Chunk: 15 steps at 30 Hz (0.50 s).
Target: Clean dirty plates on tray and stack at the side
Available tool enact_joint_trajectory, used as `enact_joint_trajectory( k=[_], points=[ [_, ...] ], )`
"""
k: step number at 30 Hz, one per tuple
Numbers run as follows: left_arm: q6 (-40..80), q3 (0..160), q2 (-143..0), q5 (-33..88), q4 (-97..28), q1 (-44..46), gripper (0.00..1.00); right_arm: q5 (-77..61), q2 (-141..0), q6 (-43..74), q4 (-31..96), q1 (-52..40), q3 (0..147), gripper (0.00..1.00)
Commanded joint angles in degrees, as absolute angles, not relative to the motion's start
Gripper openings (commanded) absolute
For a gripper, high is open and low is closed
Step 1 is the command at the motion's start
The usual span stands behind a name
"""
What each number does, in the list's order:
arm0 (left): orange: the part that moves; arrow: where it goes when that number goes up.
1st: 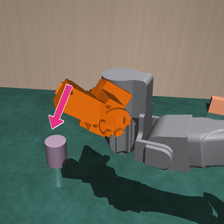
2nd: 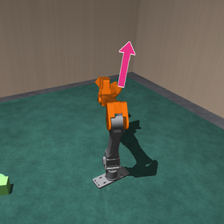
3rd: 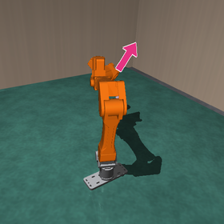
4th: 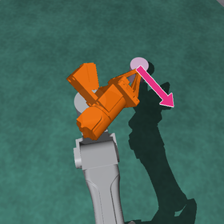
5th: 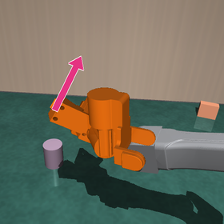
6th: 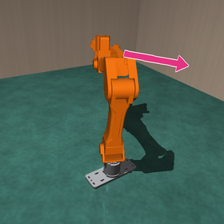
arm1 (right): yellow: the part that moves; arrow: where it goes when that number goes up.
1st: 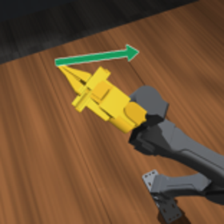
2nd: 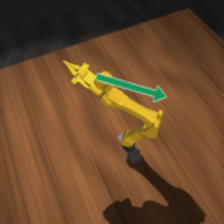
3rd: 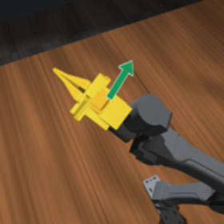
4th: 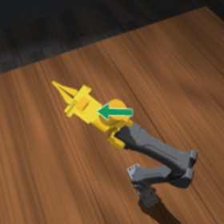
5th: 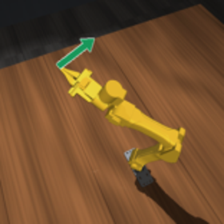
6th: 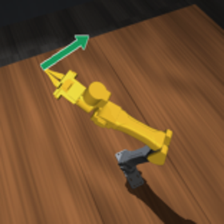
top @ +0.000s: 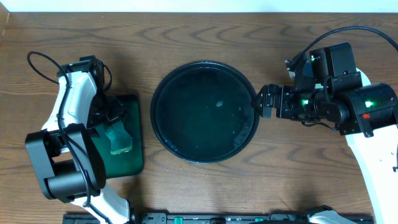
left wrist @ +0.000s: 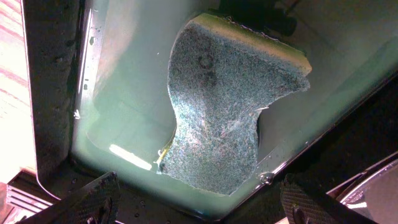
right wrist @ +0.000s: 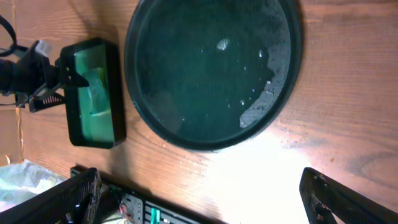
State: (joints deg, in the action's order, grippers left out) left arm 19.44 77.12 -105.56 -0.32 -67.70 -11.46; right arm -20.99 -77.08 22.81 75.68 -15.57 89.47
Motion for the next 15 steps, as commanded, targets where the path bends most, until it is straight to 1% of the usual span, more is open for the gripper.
enact_joint_trajectory(
  k=[1, 4, 6, 8, 10, 12, 15],
  points=[
    [19.1, 76.8, -105.4, -0.4, -68.1, -11.4, 0.83, -19.6, -76.8, 23.0, 76.9, -15.9, 90.2, 0.99],
    [19.1, 76.8, -105.4, -0.4, -68.1, -11.4, 0.83, -13.9, -76.8, 17.3, 75.2, -15.9, 90.2, 0.99],
    [19.1, 76.8, -105.4, -0.4, -68.1, -11.4, 0.83, -12.6, -76.9, 9.6, 72.5, -15.9, 90.0, 0.99],
    [19.1, 76.8, -105.4, -0.4, -68.1, -11.4, 0.83, -11.3, -76.3, 0.3, 67.4, -15.9, 89.7, 0.99],
    [19.1, 76.8, -105.4, -0.4, -68.1, -11.4, 0.83, -10.9, -75.1, -6.5, 62.2, -15.9, 89.5, 0.99],
    [19.1, 76.8, -105.4, -0.4, -68.1, -11.4, 0.83, -10.9, -73.3, -9.9, 57.1, -15.8, 89.4, 0.99],
    [19.1, 76.8, -105.4, -0.4, -68.1, -11.4, 0.83, -10.9, -69.4, -10.4, 49.9, -15.8, 89.1, 0.99]
  ],
)
